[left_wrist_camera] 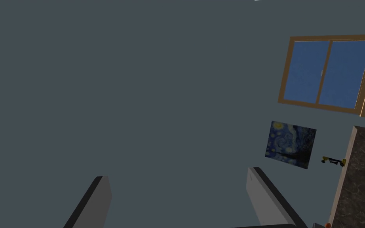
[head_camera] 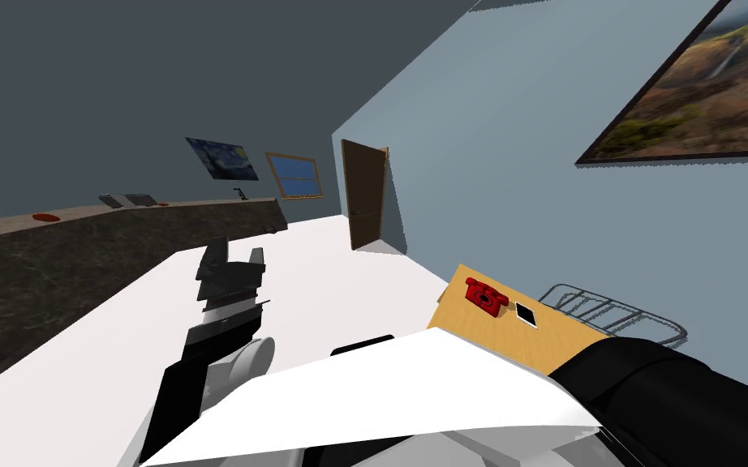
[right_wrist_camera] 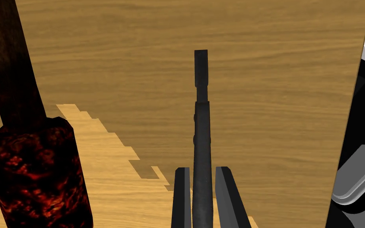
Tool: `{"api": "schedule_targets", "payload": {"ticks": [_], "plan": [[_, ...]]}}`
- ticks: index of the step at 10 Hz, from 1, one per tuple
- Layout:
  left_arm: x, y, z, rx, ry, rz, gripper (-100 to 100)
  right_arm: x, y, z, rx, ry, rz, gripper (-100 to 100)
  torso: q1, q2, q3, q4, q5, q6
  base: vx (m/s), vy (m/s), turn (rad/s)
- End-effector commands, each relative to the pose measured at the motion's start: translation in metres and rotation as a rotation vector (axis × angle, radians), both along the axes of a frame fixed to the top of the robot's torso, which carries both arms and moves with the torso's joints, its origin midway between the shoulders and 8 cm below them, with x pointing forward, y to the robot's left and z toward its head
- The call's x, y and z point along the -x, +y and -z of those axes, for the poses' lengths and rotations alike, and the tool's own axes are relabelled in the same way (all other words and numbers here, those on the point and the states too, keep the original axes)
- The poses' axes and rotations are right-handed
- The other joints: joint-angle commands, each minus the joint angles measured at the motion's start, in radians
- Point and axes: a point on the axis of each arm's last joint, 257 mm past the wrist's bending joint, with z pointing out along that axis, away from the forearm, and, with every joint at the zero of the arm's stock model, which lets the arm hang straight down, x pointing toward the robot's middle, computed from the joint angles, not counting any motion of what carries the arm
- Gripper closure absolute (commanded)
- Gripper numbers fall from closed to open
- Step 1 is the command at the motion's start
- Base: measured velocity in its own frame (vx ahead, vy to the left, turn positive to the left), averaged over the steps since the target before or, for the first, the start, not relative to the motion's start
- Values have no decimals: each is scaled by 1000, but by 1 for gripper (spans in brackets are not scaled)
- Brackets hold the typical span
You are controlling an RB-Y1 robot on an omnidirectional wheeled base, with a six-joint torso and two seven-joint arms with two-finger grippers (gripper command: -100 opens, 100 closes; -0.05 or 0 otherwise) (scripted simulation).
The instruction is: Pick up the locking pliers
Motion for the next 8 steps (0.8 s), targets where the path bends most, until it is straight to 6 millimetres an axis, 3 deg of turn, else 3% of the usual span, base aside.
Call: {"api": "schedule_targets", "payload": {"ticks": [1, 5, 7, 8], "plan": [[0, 0, 0, 0, 0, 0, 0, -6, -5, -3, 1, -4, -40, 100, 0, 0, 0, 0, 0, 0, 151, -10, -286], [0, 0, 0, 0, 0, 0, 0, -15, -12, -7, 4, -7, -139, 100, 0, 0, 0, 0, 0, 0, 137, 10, -243], [0, 0, 0, 0, 0, 0, 0, -14, -12, -7, 2, -4, -149, 100, 1, 0, 0, 0, 0, 0, 81, 17, -101], [0, 0, 0, 0, 0, 0, 0, -14, -12, -7, 1, -4, -155, 0, 0, 4, 2, 1, 0, -1, 9, 3, 4]]}}
